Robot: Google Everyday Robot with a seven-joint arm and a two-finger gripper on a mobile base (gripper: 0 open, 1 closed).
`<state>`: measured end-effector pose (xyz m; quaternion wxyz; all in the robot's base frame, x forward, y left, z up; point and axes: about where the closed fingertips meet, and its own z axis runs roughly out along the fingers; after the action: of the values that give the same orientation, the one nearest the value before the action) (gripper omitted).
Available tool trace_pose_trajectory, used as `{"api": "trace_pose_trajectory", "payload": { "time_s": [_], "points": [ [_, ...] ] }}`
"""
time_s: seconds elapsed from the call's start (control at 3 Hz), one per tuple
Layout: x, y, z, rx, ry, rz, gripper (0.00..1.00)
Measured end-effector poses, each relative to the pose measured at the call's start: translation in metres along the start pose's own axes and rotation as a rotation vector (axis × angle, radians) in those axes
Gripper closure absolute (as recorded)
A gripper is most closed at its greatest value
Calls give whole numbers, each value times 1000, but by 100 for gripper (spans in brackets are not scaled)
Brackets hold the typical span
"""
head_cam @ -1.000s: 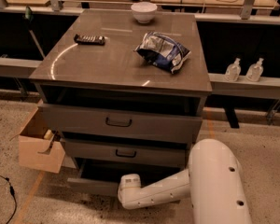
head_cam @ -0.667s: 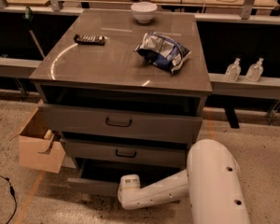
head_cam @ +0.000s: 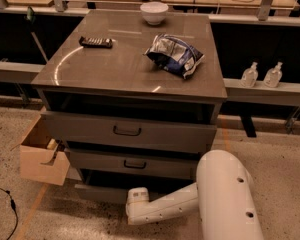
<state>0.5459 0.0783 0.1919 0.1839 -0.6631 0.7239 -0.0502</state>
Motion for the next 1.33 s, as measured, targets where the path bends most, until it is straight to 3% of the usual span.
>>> {"api": "trace_pose_trajectory", "payload": {
  "time_s": [0.67,1.0,1.33],
  "points": [
    [3,-1,7,13,11,4,57],
    [2,-3,10,19,12,3,41],
    [0,-6,12,32,16,2,17]
  ]
}}
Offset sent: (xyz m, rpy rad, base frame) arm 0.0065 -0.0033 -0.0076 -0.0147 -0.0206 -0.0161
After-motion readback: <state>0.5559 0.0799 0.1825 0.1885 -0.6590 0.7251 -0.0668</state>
